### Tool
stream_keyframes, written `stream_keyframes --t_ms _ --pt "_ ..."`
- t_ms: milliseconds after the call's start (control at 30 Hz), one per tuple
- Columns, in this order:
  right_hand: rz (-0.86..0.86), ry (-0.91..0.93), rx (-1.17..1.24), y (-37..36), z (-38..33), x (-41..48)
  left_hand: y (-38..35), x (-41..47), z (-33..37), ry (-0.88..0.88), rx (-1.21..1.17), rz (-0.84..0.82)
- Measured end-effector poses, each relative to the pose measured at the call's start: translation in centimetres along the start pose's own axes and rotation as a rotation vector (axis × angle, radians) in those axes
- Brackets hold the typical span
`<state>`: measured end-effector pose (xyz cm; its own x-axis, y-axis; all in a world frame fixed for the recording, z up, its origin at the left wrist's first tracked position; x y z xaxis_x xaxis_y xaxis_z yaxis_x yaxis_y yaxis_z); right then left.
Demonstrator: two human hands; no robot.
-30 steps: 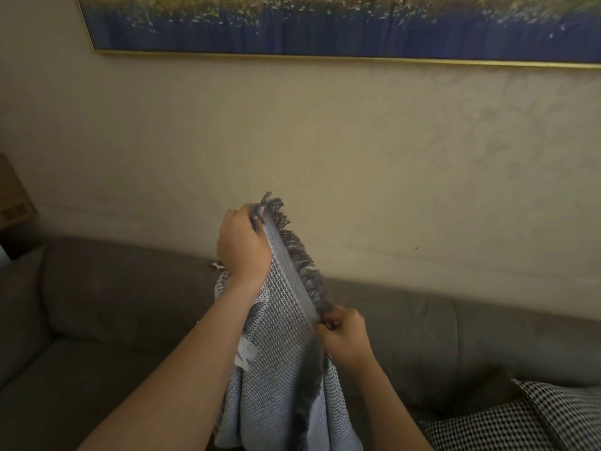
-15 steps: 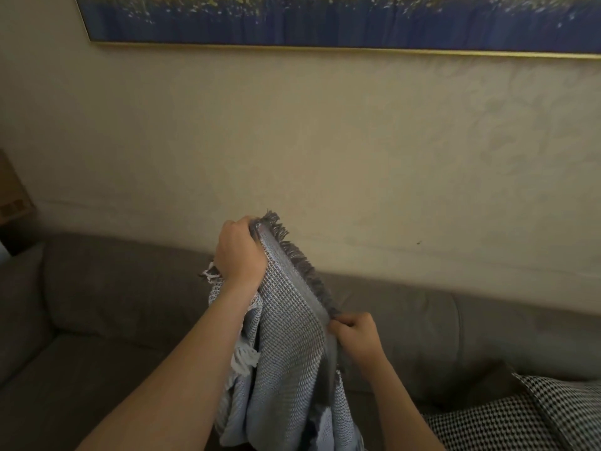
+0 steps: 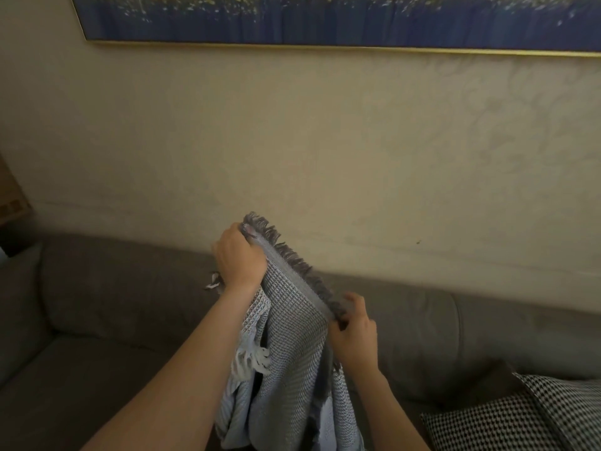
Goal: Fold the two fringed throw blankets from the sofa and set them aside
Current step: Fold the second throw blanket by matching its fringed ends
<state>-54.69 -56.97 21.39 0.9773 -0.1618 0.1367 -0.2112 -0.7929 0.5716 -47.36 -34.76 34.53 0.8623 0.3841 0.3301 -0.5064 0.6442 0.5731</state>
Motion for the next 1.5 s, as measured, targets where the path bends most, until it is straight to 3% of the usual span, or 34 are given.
stream_keyframes --t_ms 233,367,533,667,833,1000,1133,1233,1333,1500 --pt "0.016 -0.183 0.139 1.0 -1.3 0.9 -0.5 -0.3 -1.2 0.12 -0.386 -0.099" --pt "-0.043 -0.208 0.251 0.9 -1.7 0.9 -1.1 -0.8 -1.2 0.152 -0.471 -0.198" --pt "-0.182 -0.085 0.453 1.1 -1.2 0.2 -1.2 -1.0 -0.5 0.134 -0.549 -0.187" --pt "-0.059 -0.036 0.376 1.4 -0.9 0.5 -1.4 -1.3 -0.8 0.114 -0.586 -0.159" --pt "0.03 -0.032 0.412 1.8 -1.3 1.0 -1.4 -1.7 -2.4 0.123 -0.4 -0.148" --pt "0.045 0.06 0.341 2.6 -3.9 1.0 -1.1 -2.1 -3.9 0.135 0.097 -0.178" --pt "0.055 0.139 0.268 2.5 -5.8 0.4 -0.8 -3.0 -5.6 0.114 0.352 -0.273" --pt "0.063 0.166 0.269 2.3 -6.1 -0.4 -1.1 -4.2 -6.9 0.052 0.496 -0.433" --pt "0.063 0.175 0.285 2.0 -5.9 -1.3 -1.3 -6.0 -6.8 -0.024 0.362 -0.651" --pt "0.107 0.183 0.303 1.7 -5.9 -2.1 -2.4 -10.5 -4.3 -0.143 -0.251 -0.792"
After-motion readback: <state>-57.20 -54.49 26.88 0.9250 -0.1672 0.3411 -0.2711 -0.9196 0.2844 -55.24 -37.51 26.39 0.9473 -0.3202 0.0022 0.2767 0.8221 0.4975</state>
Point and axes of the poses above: each hand's wrist, its own x-axis towards the middle knuckle, its own y-axis out of the back of the hand, z = x × y, the point moved 2 cm from there along x, towards the middle knuckle, and after that the axes turned 7 degrees about -z, right-handed, at the moved point
